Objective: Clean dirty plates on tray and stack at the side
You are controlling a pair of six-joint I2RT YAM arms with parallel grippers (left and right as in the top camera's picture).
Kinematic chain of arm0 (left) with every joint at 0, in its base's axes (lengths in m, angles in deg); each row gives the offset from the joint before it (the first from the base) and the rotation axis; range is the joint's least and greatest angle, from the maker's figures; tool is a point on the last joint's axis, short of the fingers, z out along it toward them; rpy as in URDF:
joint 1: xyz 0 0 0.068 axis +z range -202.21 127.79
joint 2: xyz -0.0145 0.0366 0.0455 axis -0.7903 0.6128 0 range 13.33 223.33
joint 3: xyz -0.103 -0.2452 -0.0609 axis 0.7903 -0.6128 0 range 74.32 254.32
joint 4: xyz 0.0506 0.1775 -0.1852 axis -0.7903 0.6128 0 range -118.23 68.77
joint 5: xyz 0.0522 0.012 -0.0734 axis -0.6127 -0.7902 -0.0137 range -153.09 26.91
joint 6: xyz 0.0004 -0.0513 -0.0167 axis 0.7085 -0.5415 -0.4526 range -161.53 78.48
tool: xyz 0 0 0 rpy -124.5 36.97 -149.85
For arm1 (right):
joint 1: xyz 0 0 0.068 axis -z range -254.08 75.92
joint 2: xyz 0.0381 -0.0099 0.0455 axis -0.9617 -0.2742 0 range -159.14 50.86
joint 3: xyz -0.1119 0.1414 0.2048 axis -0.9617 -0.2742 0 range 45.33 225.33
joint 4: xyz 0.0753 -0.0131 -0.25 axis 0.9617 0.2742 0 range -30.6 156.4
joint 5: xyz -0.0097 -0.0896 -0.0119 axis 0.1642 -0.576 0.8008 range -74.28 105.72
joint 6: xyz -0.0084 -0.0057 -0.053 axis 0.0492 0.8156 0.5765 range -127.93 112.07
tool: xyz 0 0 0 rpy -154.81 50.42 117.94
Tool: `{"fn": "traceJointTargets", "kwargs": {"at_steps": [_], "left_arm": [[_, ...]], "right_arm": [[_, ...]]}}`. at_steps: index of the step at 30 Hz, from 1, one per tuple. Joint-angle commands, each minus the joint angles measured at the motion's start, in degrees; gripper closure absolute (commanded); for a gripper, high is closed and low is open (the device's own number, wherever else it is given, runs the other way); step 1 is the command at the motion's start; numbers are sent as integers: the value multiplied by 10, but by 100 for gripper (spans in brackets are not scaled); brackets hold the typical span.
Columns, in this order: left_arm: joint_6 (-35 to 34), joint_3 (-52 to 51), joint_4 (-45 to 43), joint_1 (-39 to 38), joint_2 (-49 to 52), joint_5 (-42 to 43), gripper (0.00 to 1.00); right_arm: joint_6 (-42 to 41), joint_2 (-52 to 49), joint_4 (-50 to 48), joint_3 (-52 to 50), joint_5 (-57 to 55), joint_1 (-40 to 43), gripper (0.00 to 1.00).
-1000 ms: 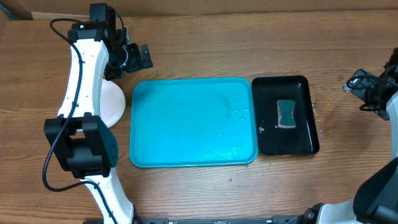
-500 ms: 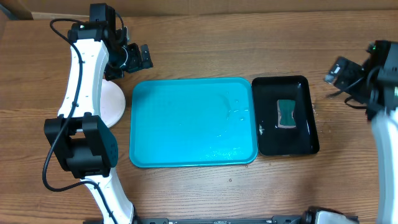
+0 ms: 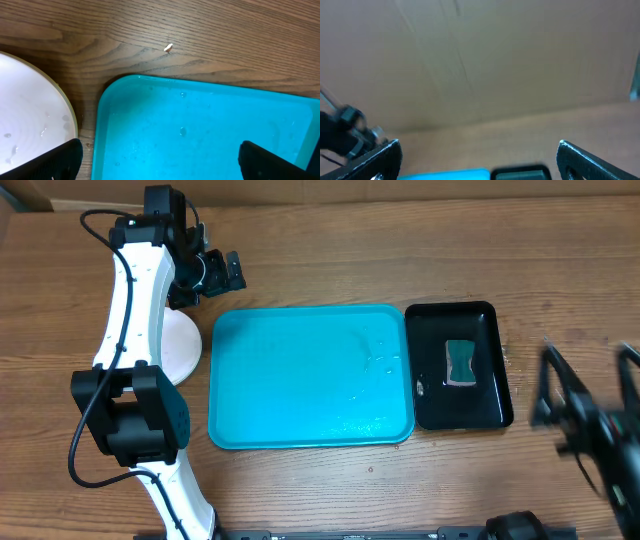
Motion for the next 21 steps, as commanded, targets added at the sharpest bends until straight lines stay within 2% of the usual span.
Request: {"fn": "traceJointTargets", "kwargs": {"at_steps": [1, 3, 6, 13, 15, 18, 21], "left_arm": [[-6, 10, -1, -7, -9, 11, 0], [-6, 10, -1, -7, -9, 11, 0], [-6, 10, -1, -7, -9, 11, 0], [-6, 10, -1, -7, -9, 11, 0], [-6, 10, -1, -7, -9, 11, 0], [-6, 10, -1, -7, -9, 11, 0], [-6, 10, -1, -7, -9, 11, 0]], "right_arm": [[5, 83, -2, -53, -12, 2, 0], [5, 130, -16, -102, -12, 10, 0], [5, 197, -91, -201, 7, 28, 0], [4, 294, -459, -464, 58, 53, 0], [4, 309, -535, -532, 70, 53, 0], [4, 313, -593, -606, 90, 53, 0], [4, 313, -598, -654, 102, 53, 0]]}}
